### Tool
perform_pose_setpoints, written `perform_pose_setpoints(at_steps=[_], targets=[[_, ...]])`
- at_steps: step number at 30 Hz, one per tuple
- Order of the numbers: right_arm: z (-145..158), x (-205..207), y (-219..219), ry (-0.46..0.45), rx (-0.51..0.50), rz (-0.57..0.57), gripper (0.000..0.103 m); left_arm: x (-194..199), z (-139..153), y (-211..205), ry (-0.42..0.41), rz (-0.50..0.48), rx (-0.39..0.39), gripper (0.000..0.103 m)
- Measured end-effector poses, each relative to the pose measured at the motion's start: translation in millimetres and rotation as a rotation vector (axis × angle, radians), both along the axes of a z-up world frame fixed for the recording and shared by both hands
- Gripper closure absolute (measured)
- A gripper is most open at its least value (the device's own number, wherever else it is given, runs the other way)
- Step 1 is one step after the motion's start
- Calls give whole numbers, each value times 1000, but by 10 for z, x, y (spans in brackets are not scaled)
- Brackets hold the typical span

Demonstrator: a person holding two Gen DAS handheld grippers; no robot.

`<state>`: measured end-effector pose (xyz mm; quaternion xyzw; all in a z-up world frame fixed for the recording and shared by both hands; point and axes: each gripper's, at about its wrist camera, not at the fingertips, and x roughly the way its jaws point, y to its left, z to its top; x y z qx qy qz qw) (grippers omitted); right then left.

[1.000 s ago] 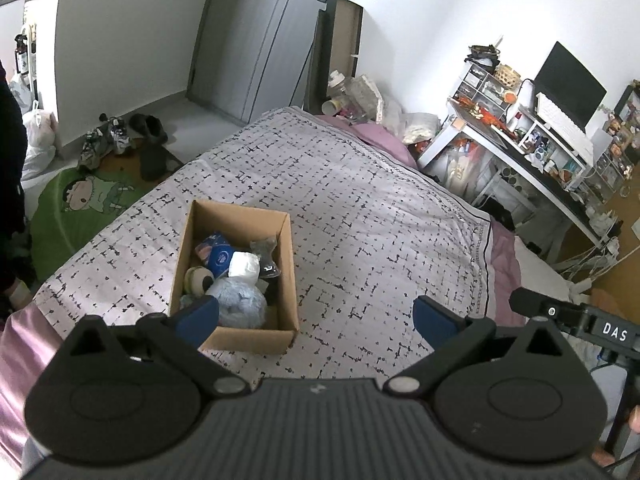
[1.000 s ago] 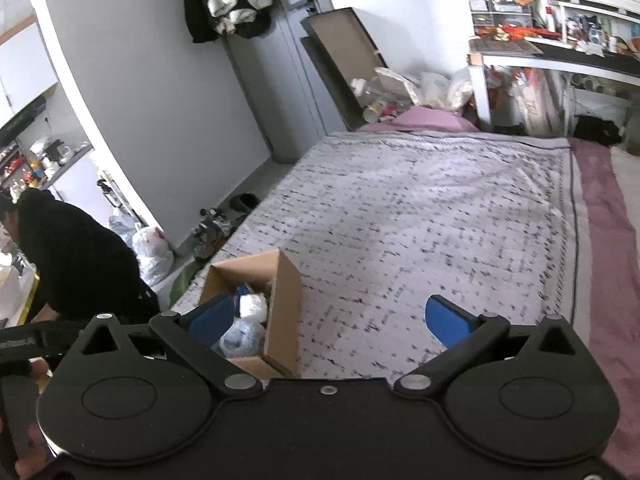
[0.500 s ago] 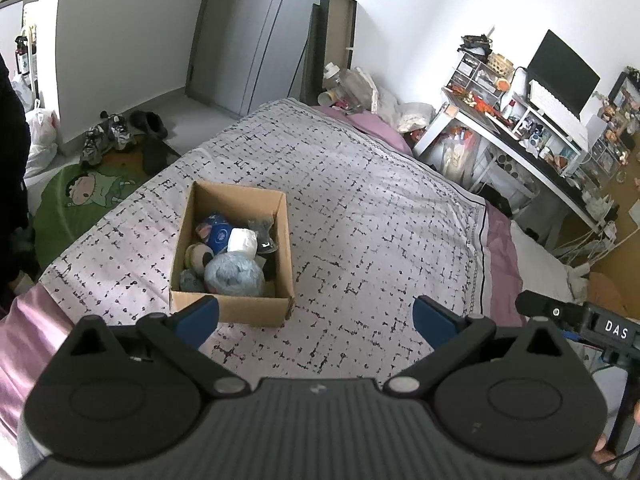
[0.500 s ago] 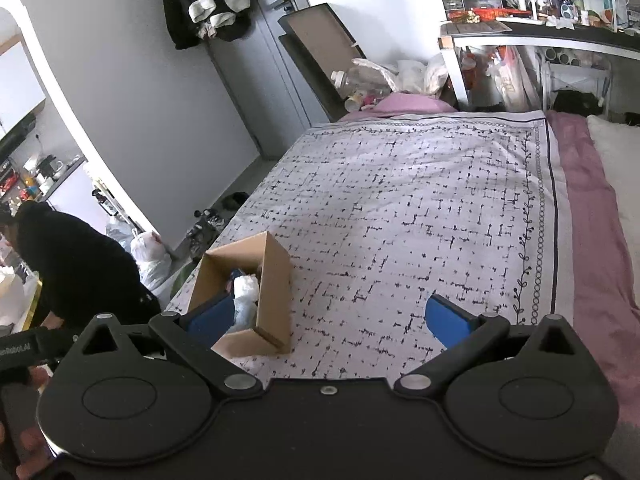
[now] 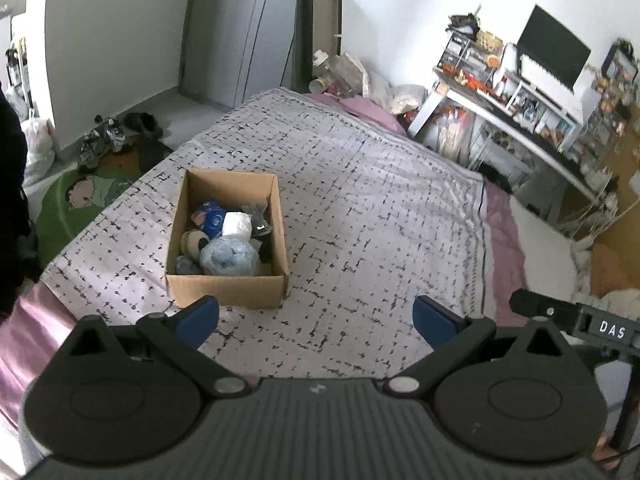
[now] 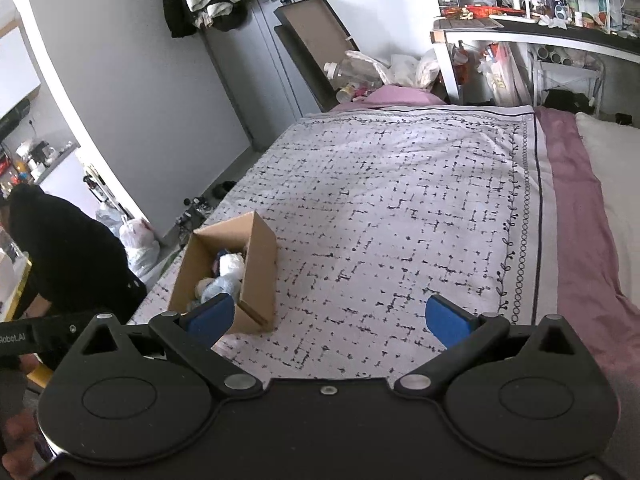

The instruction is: Organize soft objects

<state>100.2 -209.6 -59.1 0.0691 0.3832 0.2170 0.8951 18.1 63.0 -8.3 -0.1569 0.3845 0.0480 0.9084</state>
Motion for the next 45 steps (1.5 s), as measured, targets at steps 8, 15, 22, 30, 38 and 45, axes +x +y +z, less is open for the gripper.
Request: perform_pose_setpoints(at_steps=[8, 15, 22, 30, 38, 45], targets=[[-95, -23, -60, -12, 9, 3, 0, 6, -97, -79, 15, -4, 30, 1], [-219, -32, -106, -33, 10, 24, 0, 61, -163, -109, 35, -19, 57, 1], [-226, -23, -118, -40, 13, 27, 0, 104, -244, -129, 55, -16, 82, 1], [-253, -8, -111, -23, 14, 47, 0, 117, -315, -157, 70, -20, 78, 1], [-252, -12, -107, -23, 13, 49, 0, 118, -304, -193, 71, -28, 96, 1], [-257, -5, -102, -18, 6, 54, 0, 114, -292, -205, 72, -31, 94, 1]])
